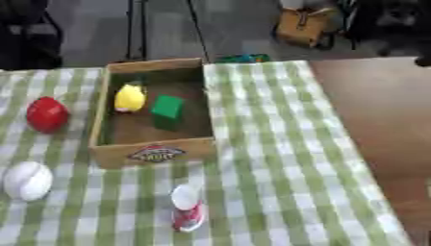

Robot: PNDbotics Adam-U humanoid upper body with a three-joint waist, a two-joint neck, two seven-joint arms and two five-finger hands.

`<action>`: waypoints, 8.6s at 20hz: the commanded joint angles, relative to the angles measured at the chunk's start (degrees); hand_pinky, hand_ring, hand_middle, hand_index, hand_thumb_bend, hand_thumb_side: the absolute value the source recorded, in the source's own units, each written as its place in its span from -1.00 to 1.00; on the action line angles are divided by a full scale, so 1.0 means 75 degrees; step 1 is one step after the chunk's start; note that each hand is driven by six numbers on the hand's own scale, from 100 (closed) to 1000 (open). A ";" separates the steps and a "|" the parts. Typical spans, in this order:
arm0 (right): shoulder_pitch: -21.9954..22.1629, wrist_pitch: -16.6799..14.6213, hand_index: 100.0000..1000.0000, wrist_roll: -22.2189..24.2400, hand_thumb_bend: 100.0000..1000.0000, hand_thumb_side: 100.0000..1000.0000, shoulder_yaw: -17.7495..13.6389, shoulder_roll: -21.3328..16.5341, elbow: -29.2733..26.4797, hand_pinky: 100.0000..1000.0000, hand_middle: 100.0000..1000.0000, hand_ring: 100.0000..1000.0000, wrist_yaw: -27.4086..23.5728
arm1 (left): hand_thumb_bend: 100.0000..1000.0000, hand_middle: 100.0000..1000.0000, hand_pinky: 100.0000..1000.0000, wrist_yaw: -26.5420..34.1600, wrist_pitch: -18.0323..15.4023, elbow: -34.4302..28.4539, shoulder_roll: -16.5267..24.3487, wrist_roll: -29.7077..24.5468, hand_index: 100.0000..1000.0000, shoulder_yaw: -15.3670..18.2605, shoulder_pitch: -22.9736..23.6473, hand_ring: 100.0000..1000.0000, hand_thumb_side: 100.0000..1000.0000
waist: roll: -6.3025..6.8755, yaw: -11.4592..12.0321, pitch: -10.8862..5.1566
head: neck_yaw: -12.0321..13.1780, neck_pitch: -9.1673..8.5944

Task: Pick up objects on the table and place them in the box.

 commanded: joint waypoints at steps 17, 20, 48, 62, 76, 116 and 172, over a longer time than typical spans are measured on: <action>-0.0859 0.0545 0.63 -0.0134 -0.20 1.00 0.0482 -0.1087 -0.0166 0.36 0.50 0.44 0.0637 | -0.81 0.50 -0.21 0.0058 0.0028 -0.0108 0.0041 -0.0002 0.58 -0.0039 -0.0094 0.24 1.00 | -0.0072 0.0027 -0.0231 | 0.0002 0.0323; -0.1601 0.0644 0.65 -0.0046 -0.15 1.00 0.1000 -0.1735 0.0136 0.39 0.52 0.46 0.1283 | -0.81 0.50 -0.21 0.0088 0.0045 -0.0108 0.0068 -0.0026 0.58 -0.0061 -0.0079 0.24 1.00 | -0.0111 0.0046 -0.0282 | -0.0061 0.0358; -0.5159 -0.0298 0.82 0.2944 0.74 0.78 0.3919 -0.1684 0.4534 0.58 0.63 0.68 0.5292 | -0.82 0.49 -0.23 0.0218 0.0196 -0.0108 0.0129 -0.0314 0.54 -0.0214 0.0023 0.24 1.00 | -0.0342 0.0224 -0.0404 | -0.0409 0.0403; -0.3758 -0.0183 0.80 0.3776 0.72 0.71 0.3733 -0.1235 0.3735 0.51 0.63 0.64 0.4515 | -0.82 0.48 -0.24 0.0150 0.0247 -0.0108 0.0129 -0.0361 0.51 -0.0226 -0.0011 0.23 1.00 | -0.0397 0.0181 -0.0292 | -0.0364 0.0332; -0.2159 0.1123 0.65 0.3969 0.50 0.92 0.3302 -0.0844 0.1980 0.38 0.45 0.44 0.3199 | -0.82 0.48 -0.23 0.0140 0.0292 -0.0108 0.0137 -0.0349 0.50 -0.0220 -0.0064 0.23 1.00 | -0.0447 0.0109 -0.0297 | -0.0304 0.0313; -0.0649 0.2003 0.55 0.4153 0.81 -0.30 0.3494 0.0250 0.2115 0.32 0.38 0.42 0.4095 | -0.83 0.48 -0.25 0.0103 0.0329 -0.0108 -0.0015 -0.0360 0.49 -0.0248 -0.0175 0.23 1.00 | -0.0349 0.0276 -0.0081 | -0.0386 0.0096; -0.0478 0.1190 0.37 0.3053 0.48 0.28 0.3958 0.0296 0.2534 0.40 0.31 0.39 0.2954 | -1.00 0.48 -0.38 -0.0233 -0.0190 -0.0108 0.1957 -0.0695 0.50 0.0366 0.0835 0.24 1.00 | -0.0147 0.0481 0.0068 | -0.0726 0.0072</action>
